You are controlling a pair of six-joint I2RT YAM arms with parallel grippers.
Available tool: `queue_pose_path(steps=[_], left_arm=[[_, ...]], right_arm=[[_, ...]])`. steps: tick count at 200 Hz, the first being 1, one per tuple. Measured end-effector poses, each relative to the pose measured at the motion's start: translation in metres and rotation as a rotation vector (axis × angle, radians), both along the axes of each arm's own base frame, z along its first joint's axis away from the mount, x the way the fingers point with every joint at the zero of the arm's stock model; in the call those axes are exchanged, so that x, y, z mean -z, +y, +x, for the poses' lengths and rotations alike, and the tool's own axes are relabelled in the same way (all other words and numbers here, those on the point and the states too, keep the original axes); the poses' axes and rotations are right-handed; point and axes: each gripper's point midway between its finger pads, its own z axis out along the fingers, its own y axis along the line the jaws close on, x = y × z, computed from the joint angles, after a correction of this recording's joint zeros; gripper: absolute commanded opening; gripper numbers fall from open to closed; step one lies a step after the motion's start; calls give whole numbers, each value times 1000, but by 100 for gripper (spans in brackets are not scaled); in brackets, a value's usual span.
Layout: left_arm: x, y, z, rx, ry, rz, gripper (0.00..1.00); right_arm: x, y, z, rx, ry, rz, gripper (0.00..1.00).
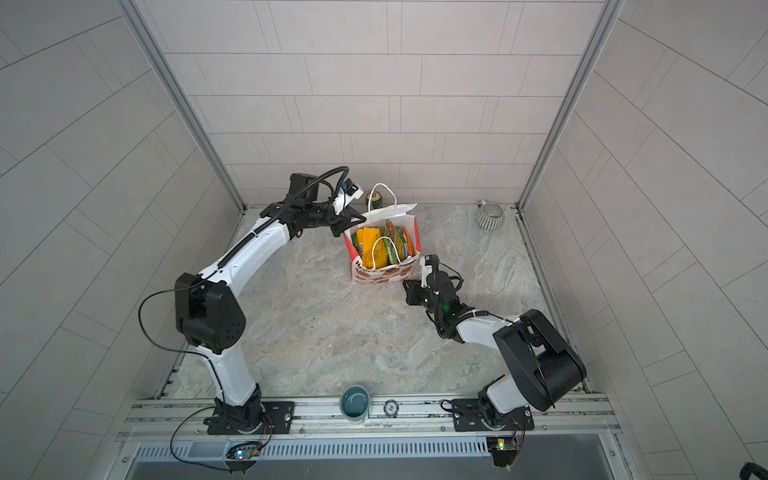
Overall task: Take the snacks out of the paper bag
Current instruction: 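Tilt the bag open with the left gripper while the right gripper reaches in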
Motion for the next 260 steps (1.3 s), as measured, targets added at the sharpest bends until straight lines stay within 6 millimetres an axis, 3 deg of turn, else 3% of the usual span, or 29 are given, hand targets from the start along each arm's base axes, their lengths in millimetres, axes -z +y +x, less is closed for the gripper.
queue_pose_path(steps=[16, 36, 57, 81, 103, 116, 144, 158, 186, 218, 260], left_arm=[[-1, 1, -9, 10, -19, -10, 0], [-1, 2, -19, 15, -40, -19, 0], [-1, 2, -26, 16, -57, -24, 0], [-1, 3, -30, 11, -79, -33, 0], [-2, 4, -30, 2, -98, -43, 0], [-4, 3, -29, -4, -100, -52, 0], [-5, 3, -30, -5, -83, -62, 0], [-5, 2, -30, -5, -78, -65, 0], [-4, 1, -37, 6, -79, -77, 0], [-4, -1, -47, 16, -69, -82, 0], [-3, -1, -48, 10, -70, -77, 0]], right_arm=[[-12, -5, -10, -10, -37, -16, 19], [-43, -13, -23, -18, -121, -32, 19], [-85, -31, -41, 10, -229, -63, 20], [-136, -66, -65, 97, -346, -92, 19], [-185, -93, -71, 173, -398, -115, 21], [-216, -94, -65, 170, -399, -133, 23], [-277, -60, -37, 40, -380, -174, 27], [-279, -38, -24, -28, -338, -216, 30], [-250, 0, -15, -149, -217, -294, 35], [-219, 12, -14, -177, -119, -344, 42], [-210, 23, -20, -183, -89, -361, 45]])
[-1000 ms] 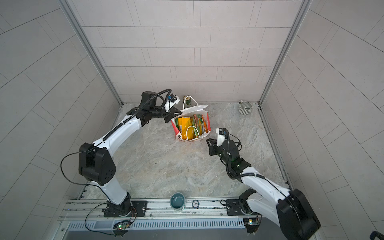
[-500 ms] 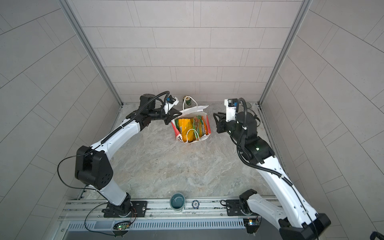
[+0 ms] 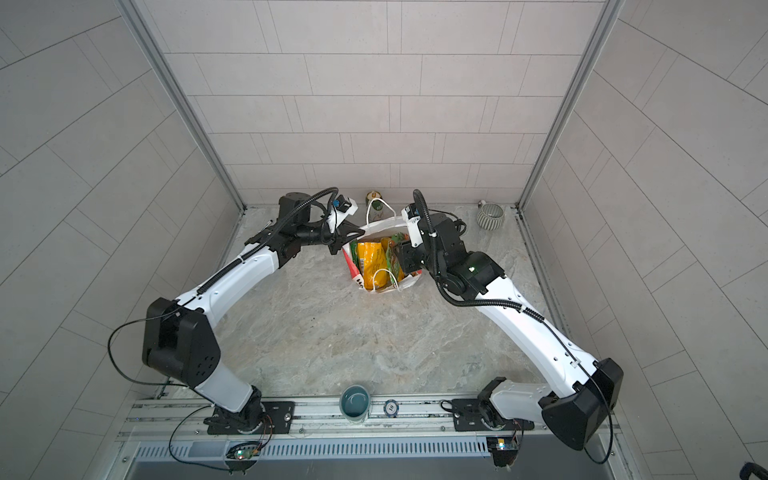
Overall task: Take the snacks out of the paper bag
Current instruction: 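Tilt the bag open with the left gripper while the right gripper reaches in, then grasp the green chip bag with the right gripper and lift it out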
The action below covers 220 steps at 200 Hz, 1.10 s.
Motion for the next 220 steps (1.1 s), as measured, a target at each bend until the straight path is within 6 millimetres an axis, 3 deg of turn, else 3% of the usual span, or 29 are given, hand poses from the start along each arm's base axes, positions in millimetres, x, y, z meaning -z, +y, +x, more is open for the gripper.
queue_pose_path(steps=[77, 133, 166, 220], left_arm=[[2, -4, 0, -15, -1, 12, 0], [2, -4, 2, -34, 5, 12, 0], [2, -4, 2, -34, 7, 12, 0], [1, -4, 4, -42, 0, 13, 0]], right_arm=[[54, 27, 22, -3, 123, -85, 49], [57, 27, 34, 34, 122, -129, 36], [62, 25, 37, 46, 122, -153, 13], [58, 24, 40, 50, 102, -162, 0]])
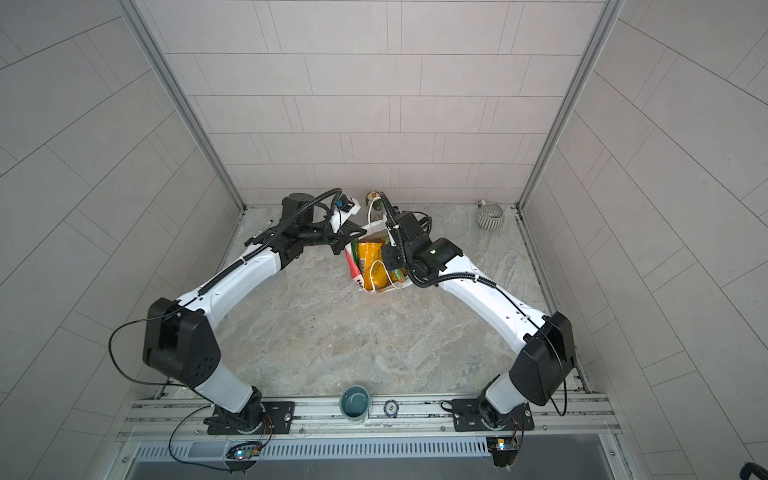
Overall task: Take the snacks out of the paper bag
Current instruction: 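Grasp the green chip bag with the right gripper and lift it out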
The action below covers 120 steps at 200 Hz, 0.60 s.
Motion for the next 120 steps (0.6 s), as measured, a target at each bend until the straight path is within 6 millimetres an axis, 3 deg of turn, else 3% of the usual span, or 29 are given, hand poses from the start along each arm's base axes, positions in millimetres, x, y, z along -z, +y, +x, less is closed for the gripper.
queue_pose_path(steps=[38, 86, 120], left_arm=[[-1, 1, 2, -12, -9, 3, 0], [-1, 2, 5, -25, -18, 6, 0], [-2, 3, 7, -35, -24, 8, 0]], right_arm=[[-19, -4, -2, -24, -45, 26, 0], [-67, -15, -13, -68, -130, 108, 0], [-107, -36, -24, -59, -213, 183, 0]])
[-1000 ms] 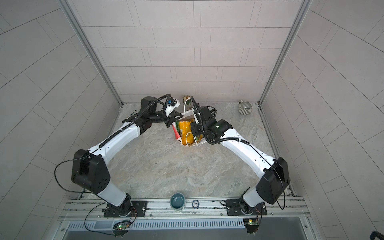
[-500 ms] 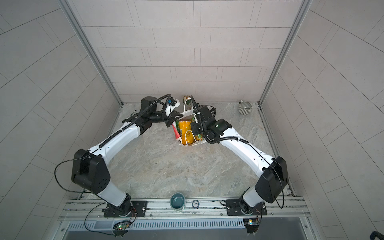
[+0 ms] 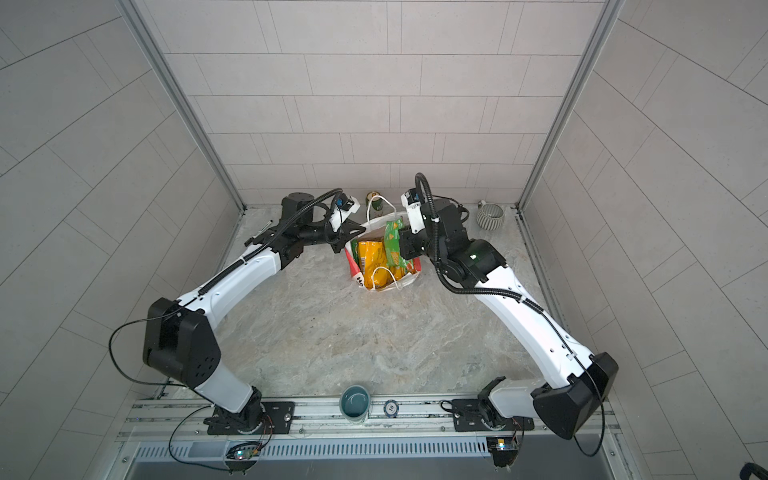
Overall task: Take the snacks out of the paper bag
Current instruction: 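Grasp the green chip bag with the right gripper and lift it out, then carry the green chip bag beside the paper bag and release it with the right gripper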
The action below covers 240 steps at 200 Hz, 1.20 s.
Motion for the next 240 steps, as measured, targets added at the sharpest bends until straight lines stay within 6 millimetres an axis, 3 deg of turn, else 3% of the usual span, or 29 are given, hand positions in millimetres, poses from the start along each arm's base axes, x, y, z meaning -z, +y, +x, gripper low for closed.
queue_pose_path(steps=[44, 73, 96, 127, 171, 205, 221, 240], left_arm=[[0, -1, 0, -2, 5, -4, 0], [0, -1, 0, -2, 4, -6, 0], [0, -1, 0, -1, 5, -6, 0], [0, -1, -1, 2, 6, -8, 0], [0, -1, -1, 3, 6, -8, 0], [0, -1, -1, 2, 5, -8, 0], [0, -1, -1, 2, 5, -8, 0], [0, -1, -1, 2, 4, -7, 0]], right_arm=[[-52, -47, -12, 72, -102, 146, 0], [-68, -92, -16, 187, -151, 234, 0], [-69, -131, -15, 304, -180, 306, 0], [-46, -182, 6, 458, -164, 426, 0], [33, -230, 44, 659, -40, 529, 0], [55, -279, 66, 804, -50, 671, 0], [66, -295, 80, 842, -50, 723, 0], [90, -301, 94, 867, -21, 779, 0]])
